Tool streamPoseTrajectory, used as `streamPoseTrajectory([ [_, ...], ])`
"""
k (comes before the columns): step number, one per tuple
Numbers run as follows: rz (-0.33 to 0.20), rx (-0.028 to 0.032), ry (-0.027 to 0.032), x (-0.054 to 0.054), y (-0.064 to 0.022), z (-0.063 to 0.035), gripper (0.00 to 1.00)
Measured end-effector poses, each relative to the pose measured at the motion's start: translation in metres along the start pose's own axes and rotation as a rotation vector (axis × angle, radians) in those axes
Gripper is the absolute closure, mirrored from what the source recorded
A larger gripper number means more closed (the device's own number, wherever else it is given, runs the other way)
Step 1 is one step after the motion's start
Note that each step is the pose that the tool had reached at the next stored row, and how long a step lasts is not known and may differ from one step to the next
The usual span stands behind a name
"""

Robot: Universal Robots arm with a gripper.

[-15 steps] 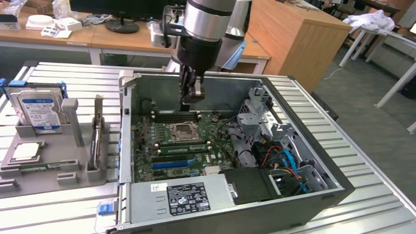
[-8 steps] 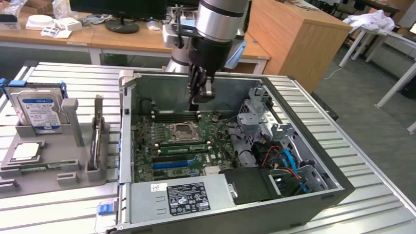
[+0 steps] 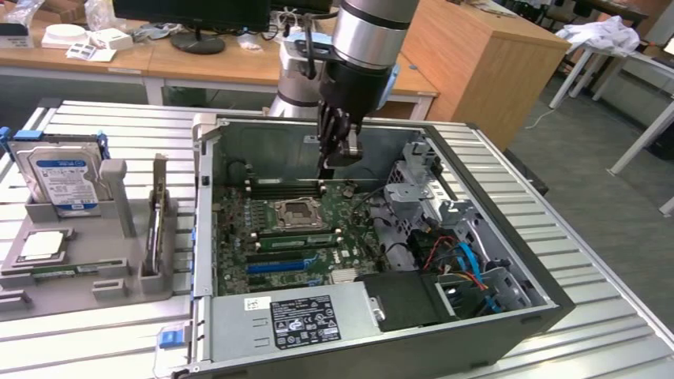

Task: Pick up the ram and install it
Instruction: 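Press down the ram until it locks into place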

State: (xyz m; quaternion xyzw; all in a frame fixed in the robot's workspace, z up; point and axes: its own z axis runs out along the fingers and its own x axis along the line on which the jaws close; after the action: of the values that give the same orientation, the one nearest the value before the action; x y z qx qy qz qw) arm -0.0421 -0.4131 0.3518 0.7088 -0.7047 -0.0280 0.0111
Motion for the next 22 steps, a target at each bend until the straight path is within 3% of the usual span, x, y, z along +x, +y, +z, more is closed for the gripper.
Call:
streamPoseTrajectory([
  [2,0.0,0.0002,0.0,0.0,0.0,0.0,0.89],
  [5,0.0,0.0121,0.0001,-0.0001,0.0011,0.0001,0.89],
  [7,-0.001,0.016,0.0003,-0.0001,0.0015,0.0,0.89],
  [22,-0.001,0.0161,0.0003,-0.0001,0.0016,-0.0015,0.89],
])
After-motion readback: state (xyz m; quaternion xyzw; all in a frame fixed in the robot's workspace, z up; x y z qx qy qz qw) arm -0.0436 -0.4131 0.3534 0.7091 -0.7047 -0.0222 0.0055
